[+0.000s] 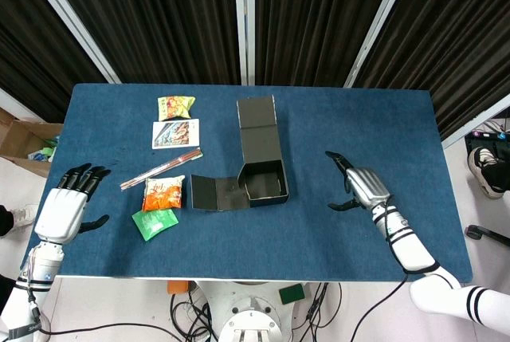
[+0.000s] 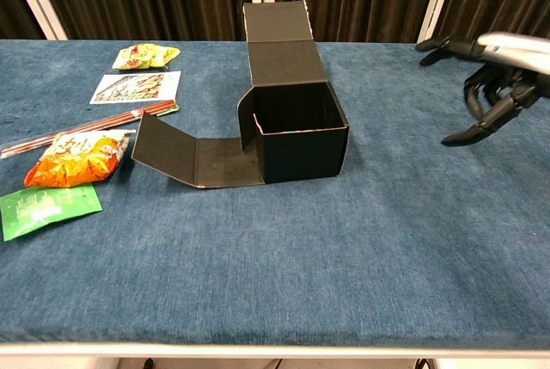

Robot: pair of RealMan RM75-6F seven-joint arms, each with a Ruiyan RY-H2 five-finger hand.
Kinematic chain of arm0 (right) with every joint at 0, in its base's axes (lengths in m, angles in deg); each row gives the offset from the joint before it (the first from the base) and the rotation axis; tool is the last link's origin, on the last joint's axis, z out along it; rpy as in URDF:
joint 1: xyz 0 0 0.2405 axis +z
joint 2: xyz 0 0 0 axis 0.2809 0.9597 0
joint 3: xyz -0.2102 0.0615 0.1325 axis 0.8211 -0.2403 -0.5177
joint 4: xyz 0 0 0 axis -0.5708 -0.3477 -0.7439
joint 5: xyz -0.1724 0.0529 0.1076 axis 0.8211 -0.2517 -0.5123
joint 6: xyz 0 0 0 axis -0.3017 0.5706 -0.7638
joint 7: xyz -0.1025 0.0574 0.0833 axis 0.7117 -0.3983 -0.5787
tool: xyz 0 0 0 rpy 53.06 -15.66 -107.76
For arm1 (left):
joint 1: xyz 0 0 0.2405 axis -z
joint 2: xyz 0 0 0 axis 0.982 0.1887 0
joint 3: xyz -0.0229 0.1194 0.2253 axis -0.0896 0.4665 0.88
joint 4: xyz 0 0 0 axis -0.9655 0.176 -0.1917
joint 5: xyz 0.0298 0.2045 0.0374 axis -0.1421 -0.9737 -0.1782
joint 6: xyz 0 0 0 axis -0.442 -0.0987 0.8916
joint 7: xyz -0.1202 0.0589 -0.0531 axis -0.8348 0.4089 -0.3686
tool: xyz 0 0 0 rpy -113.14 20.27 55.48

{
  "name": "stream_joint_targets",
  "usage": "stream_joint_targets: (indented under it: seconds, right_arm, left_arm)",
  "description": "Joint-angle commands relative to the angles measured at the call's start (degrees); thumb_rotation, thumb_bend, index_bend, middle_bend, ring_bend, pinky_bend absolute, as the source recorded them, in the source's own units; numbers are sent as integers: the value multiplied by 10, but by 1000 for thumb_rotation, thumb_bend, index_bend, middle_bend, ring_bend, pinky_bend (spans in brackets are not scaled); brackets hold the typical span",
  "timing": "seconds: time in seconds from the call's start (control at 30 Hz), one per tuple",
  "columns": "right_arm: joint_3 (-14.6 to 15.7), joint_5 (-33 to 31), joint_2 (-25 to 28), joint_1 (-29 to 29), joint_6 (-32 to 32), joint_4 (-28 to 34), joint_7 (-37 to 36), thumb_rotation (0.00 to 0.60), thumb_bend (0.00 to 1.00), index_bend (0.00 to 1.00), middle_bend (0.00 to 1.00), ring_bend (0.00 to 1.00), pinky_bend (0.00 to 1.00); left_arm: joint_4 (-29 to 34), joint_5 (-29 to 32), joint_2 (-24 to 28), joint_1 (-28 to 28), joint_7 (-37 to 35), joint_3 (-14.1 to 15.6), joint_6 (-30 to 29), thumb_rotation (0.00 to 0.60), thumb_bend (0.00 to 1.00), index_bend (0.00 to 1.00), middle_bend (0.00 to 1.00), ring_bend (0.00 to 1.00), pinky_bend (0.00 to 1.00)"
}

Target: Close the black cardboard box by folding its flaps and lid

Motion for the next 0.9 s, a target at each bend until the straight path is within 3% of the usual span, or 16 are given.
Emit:
stream_joint_targets:
  seconds: [0.03,0.27,0.57,0.9]
  right_arm:
    - [-11,3,-27,21,72,-37,-129,600,0,0,125,652,911]
    - [-25,32,-92,54,126,-127,-279,600,0,0,127,679,1000]
    - [-35,46,-179,97,152,-220,-327,600,0,0,111,680,1000]
    - [-39,63,-232,112,117,-266,-339,600,0,0,111,680,1000]
  left_arm:
    - [1,0,0,1,0,0,2,600,0,187,165,98,176]
    - [4,-3,1,-2,3,4,-4,600,0,187,165,98,176]
    - [9,-3,3,-7,4,5,-11,600,0,187,165,98,176]
    - [3,0,4,-11,-6,6,-15,600,0,187,165,98,176]
